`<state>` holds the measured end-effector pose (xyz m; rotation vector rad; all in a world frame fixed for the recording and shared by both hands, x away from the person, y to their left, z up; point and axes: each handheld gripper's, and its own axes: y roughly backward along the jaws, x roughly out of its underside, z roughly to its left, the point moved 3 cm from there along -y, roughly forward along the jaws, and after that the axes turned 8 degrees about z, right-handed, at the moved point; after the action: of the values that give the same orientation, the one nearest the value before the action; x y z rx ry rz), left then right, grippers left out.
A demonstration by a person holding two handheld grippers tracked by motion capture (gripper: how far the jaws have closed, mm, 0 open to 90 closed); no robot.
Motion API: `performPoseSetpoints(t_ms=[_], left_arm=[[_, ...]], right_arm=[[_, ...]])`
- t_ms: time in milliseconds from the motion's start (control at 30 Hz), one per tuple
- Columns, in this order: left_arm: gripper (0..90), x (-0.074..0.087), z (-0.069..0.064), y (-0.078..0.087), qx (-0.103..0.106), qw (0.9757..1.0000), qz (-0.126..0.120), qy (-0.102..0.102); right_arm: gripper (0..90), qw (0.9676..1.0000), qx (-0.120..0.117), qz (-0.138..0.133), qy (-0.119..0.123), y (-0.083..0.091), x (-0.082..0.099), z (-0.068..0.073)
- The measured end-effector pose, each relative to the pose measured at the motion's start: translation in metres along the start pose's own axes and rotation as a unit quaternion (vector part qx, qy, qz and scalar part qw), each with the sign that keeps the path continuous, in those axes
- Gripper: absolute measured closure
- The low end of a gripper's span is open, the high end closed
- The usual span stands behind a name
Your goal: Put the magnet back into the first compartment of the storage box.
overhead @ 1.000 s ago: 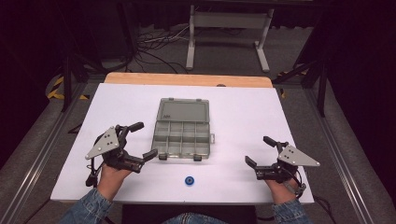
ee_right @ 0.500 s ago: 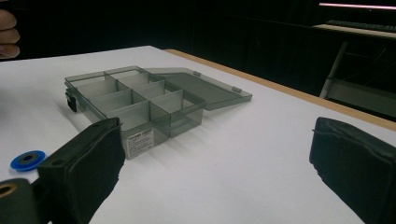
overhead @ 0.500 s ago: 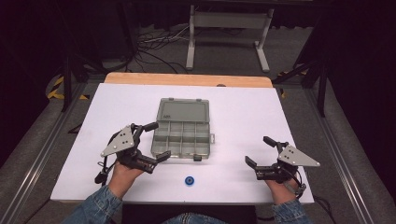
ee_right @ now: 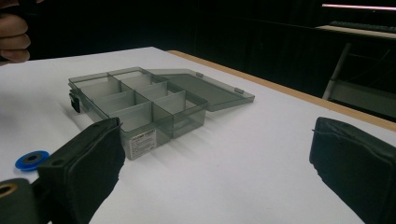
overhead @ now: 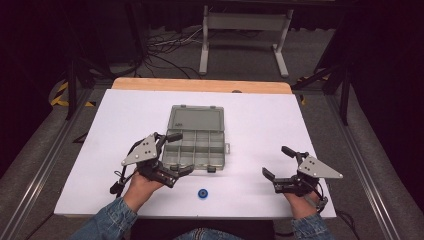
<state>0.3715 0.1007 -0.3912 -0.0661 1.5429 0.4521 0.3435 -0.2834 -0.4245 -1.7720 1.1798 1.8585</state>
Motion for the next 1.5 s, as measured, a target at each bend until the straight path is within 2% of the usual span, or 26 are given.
performPoseSetpoints(t_ms=[100,267,467,533,600,633,667,700,733,800,833,933,1067,1167,1200,1233,1300,1333,1433,1500], left_arm=[[0.8,-0.001,0.000,-0.003,0.004,1.0000,-0.006,0.001],[1.1,-0.002,-0.001,-0.010,0.013,0.9999,0.008,-0.003],[3.2,-0.006,-0.006,-0.021,0.036,0.9977,0.055,-0.016],[3.4,-0.007,-0.009,-0.024,0.035,0.9963,0.074,-0.026],[3.7,-0.008,-0.011,-0.027,0.034,0.9931,0.107,-0.034],[4.1,-0.008,-0.011,-0.027,0.034,0.9931,0.107,-0.034],[4.1,-0.008,-0.012,-0.029,0.032,0.9889,0.139,-0.041],[4.1,-0.009,-0.013,-0.030,0.031,0.9861,0.158,-0.043],[3.8,-0.009,-0.013,-0.030,0.031,0.9861,0.158,-0.043],[3.4,-0.011,-0.013,-0.033,0.031,0.9805,0.190,-0.039],[3.8,-0.012,-0.013,-0.034,0.031,0.9764,0.209,-0.042],[4.3,-0.015,-0.014,-0.036,0.027,0.9678,0.246,-0.046],[5.6,-0.021,-0.016,-0.036,0.019,0.9609,0.270,-0.055],[7.0,-0.024,-0.017,-0.037,0.013,0.9527,0.296,-0.068],[7.6,-0.025,-0.017,-0.039,0.016,0.9472,0.313,-0.069],[7.5,-0.026,-0.018,-0.039,0.015,0.9435,0.323,-0.072],[7.7,-0.027,-0.019,-0.041,0.019,0.9377,0.339,-0.074],[7.8,-0.028,-0.020,-0.041,0.019,0.9350,0.346,-0.075],[7.9,-0.029,-0.020,-0.042,0.021,0.9293,0.360,-0.078],[8.0,-0.031,-0.020,-0.044,0.021,0.9233,0.376,-0.076]], right_arm=[[3.7,1.0000,-0.004,-0.006,-0.001,0.001,0.000,0.000],[3.7,1.0000,-0.003,-0.004,-0.004,0.001,0.002,-0.001],[3.7,1.0000,-0.002,-0.005,-0.005,0.003,0.002,-0.002],[3.7,1.0000,-0.007,-0.006,-0.003,0.003,0.001,-0.001],[3.7,1.0000,-0.008,-0.005,-0.001,0.003,0.001,-0.001],[3.7,0.9999,-0.009,-0.005,-0.001,0.002,0.001,-0.001],[3.7,1.0000,-0.008,-0.003,0.000,0.002,0.001,0.000],[3.7,1.0000,-0.007,0.000,0.001,0.002,0.001,-0.001],[3.7,1.0000,-0.007,0.000,0.001,0.002,0.001,-0.001],[3.7,1.0000,-0.006,0.003,-0.002,0.002,0.001,-0.001],[3.8,1.0000,-0.007,0.003,-0.004,0.002,0.001,-0.001],[3.8,0.9999,-0.007,0.004,-0.008,0.002,0.002,-0.002],[3.8,0.9999,-0.007,0.009,-0.011,0.001,0.003,-0.002],[3.8,0.9998,-0.008,0.009,-0.013,0.001,0.003,-0.002],[3.7,0.9998,-0.009,0.009,-0.014,0.001,0.003,-0.002],[3.7,0.9998,-0.011,0.008,-0.015,0.001,0.003,-0.002],[3.7,0.9998,-0.012,0.009,-0.017,0.001,0.003,-0.002],[3.7,0.9998,-0.012,0.009,-0.017,0.001,0.003,-0.002],[3.7,0.9997,-0.012,0.009,-0.017,0.001,0.004,-0.002],[3.7,0.9997,-0.013,0.009,-0.018,0.000,0.004,-0.002]])
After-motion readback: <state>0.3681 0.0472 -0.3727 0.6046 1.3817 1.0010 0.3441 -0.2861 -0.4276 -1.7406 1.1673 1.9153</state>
